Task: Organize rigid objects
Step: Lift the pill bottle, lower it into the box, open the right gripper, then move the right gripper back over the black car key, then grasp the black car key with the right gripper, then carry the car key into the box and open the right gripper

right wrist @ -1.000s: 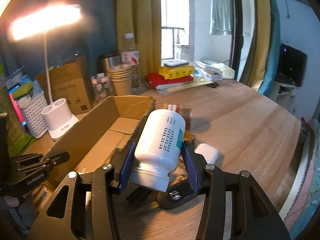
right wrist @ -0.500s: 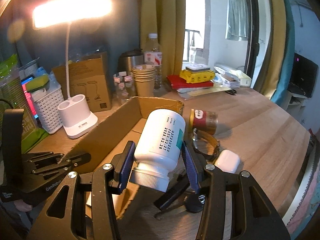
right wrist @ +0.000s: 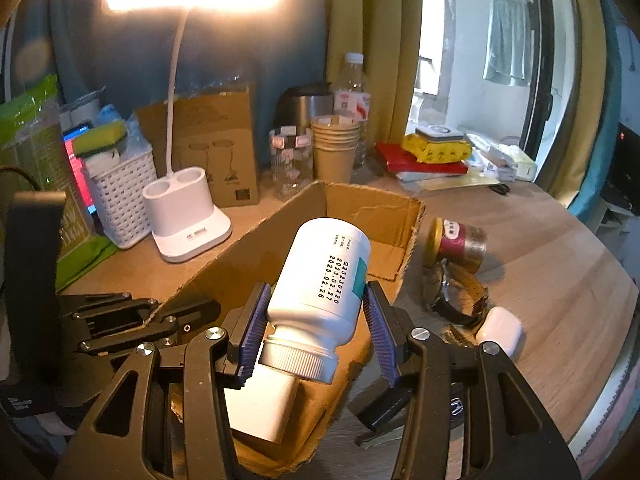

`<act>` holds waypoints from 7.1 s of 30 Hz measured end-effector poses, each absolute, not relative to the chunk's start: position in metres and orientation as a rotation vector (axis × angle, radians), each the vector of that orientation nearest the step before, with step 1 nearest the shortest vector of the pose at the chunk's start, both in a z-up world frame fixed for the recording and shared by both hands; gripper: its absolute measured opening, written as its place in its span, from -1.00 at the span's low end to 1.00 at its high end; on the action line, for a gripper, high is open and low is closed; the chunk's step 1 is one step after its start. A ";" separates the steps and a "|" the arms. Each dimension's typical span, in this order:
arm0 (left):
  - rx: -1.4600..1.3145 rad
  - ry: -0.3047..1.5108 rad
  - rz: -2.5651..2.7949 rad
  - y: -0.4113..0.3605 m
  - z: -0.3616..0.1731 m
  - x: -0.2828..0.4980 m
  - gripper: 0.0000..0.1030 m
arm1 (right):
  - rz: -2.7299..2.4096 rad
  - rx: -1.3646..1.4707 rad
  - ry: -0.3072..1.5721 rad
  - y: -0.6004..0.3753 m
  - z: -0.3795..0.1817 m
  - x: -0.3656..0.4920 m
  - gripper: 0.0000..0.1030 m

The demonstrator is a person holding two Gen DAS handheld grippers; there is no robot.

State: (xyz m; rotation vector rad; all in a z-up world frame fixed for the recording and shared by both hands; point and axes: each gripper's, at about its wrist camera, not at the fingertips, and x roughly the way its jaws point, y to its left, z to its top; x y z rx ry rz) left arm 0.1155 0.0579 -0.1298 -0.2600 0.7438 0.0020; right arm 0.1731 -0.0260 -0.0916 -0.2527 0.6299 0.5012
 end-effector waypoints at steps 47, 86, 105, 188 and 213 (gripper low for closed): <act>-0.258 0.745 0.004 0.060 -0.130 0.117 -0.87 | 0.370 -0.119 0.619 -0.097 -0.077 0.188 0.42; -0.257 0.745 0.005 0.059 -0.130 0.116 -0.86 | 0.243 -0.150 0.802 -0.136 -0.135 0.207 0.42; -0.257 0.745 0.005 0.059 -0.130 0.116 -0.86 | 0.207 -0.126 0.851 -0.168 -0.140 0.206 0.42; -0.257 0.747 0.005 0.060 -0.130 0.116 -0.86 | 0.486 -0.211 0.474 -0.055 -0.030 0.178 -0.27; -0.256 0.747 0.004 0.059 -0.129 0.116 -0.86 | 0.466 -0.321 0.614 -0.026 -0.089 0.197 -0.26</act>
